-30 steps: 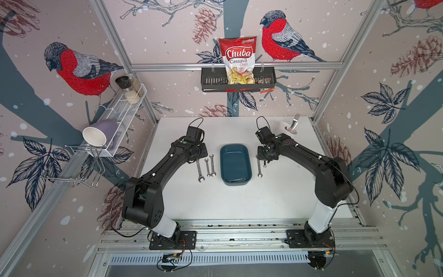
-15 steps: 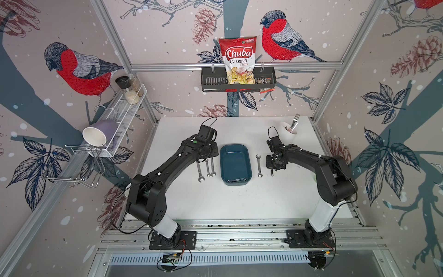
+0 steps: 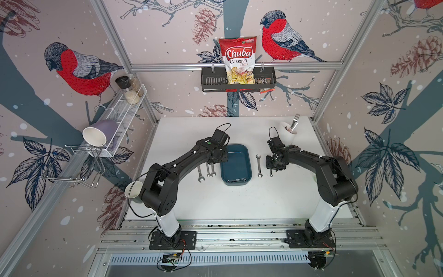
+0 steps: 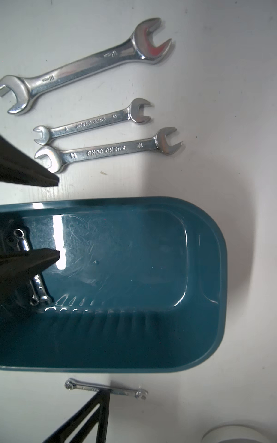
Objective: Take out the wrench from the storage box
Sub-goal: Adjust the storage box at the center of the board.
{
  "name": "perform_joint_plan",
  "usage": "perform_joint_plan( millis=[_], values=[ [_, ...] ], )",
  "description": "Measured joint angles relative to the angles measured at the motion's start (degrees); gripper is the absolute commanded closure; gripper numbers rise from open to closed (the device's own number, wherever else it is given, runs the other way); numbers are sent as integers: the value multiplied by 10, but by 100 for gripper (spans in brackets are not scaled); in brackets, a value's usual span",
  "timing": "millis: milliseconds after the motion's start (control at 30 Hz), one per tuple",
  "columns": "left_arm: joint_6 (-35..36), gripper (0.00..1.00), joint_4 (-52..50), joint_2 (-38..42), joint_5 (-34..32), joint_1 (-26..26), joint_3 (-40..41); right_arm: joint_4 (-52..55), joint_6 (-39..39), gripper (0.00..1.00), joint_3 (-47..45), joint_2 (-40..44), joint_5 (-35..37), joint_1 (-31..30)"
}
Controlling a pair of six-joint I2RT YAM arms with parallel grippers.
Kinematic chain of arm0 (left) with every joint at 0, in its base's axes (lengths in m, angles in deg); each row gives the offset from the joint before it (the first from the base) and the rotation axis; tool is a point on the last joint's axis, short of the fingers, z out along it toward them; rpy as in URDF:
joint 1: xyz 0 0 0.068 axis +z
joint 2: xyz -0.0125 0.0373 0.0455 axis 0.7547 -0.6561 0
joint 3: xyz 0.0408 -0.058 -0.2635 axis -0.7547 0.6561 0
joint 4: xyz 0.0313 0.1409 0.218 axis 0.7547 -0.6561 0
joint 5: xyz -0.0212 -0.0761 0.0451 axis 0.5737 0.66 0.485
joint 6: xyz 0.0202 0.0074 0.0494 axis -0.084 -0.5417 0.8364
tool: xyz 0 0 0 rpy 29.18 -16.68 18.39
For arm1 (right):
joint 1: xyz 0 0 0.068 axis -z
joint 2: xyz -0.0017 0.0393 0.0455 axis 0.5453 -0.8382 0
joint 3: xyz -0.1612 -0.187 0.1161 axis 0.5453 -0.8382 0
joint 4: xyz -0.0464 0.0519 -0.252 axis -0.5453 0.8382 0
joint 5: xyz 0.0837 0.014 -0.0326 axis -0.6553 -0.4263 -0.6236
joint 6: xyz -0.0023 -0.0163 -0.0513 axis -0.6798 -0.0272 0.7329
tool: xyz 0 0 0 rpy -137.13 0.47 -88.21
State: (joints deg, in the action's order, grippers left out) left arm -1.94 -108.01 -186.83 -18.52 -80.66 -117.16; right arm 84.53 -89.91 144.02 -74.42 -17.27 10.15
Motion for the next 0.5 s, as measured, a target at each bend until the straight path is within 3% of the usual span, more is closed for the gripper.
perform_joint_plan(
  millis=[267,500],
  values=[
    [0,59,-2,-34,4,0,-2,21,-31,54,36,43,-48,-50],
    [-15,82,-9,-45,15,-1,5,19,-72,54,44,43,-105,-117]
  ],
)
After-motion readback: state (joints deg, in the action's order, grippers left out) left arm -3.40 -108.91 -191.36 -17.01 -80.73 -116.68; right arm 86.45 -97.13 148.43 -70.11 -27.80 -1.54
